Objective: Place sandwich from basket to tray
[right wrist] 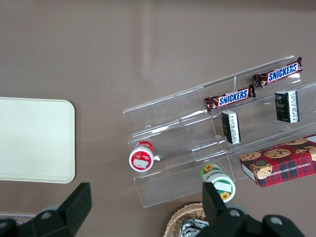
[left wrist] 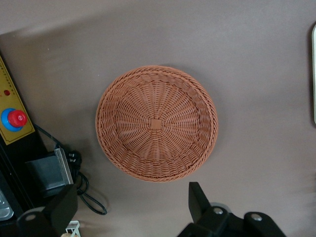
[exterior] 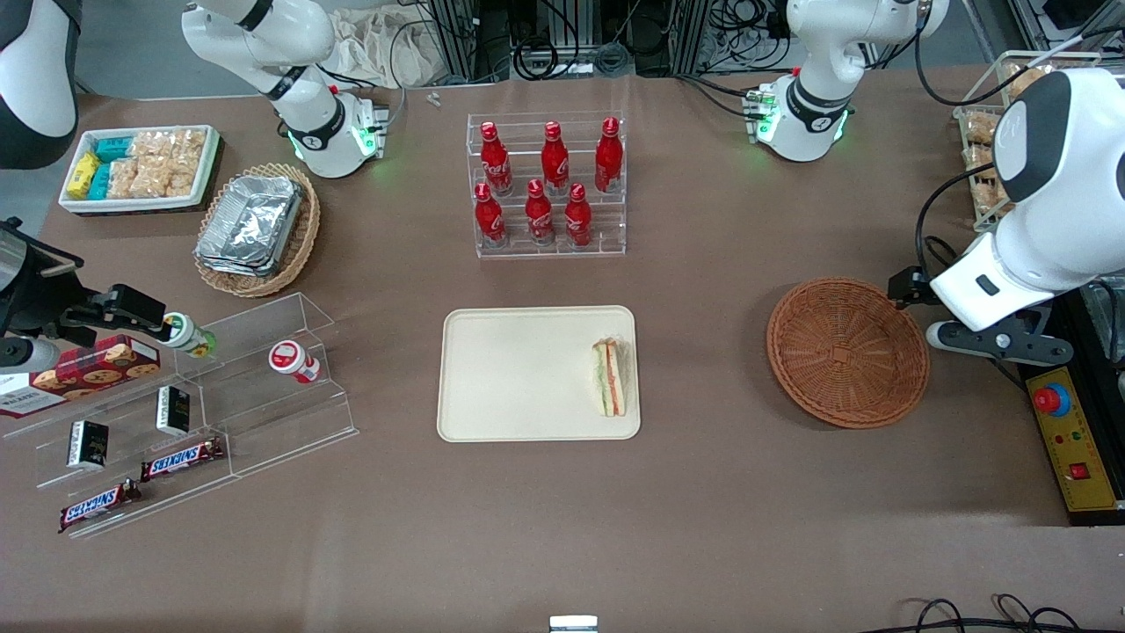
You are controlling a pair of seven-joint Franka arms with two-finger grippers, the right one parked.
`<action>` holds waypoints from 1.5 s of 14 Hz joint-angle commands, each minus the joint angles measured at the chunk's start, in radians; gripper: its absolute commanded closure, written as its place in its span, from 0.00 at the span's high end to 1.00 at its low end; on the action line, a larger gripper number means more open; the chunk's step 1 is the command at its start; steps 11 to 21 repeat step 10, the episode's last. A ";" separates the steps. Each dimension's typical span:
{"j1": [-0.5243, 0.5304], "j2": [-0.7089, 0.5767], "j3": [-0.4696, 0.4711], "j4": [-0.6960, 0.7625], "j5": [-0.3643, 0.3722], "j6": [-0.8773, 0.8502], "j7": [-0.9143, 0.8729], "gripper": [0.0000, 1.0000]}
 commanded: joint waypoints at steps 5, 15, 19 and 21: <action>0.001 0.037 0.012 0.093 -0.027 -0.004 0.033 1.00; -0.001 0.038 0.075 0.095 -0.082 -0.021 0.155 1.00; -0.001 0.038 0.075 0.095 -0.082 -0.021 0.155 1.00; -0.001 0.038 0.075 0.095 -0.082 -0.021 0.155 1.00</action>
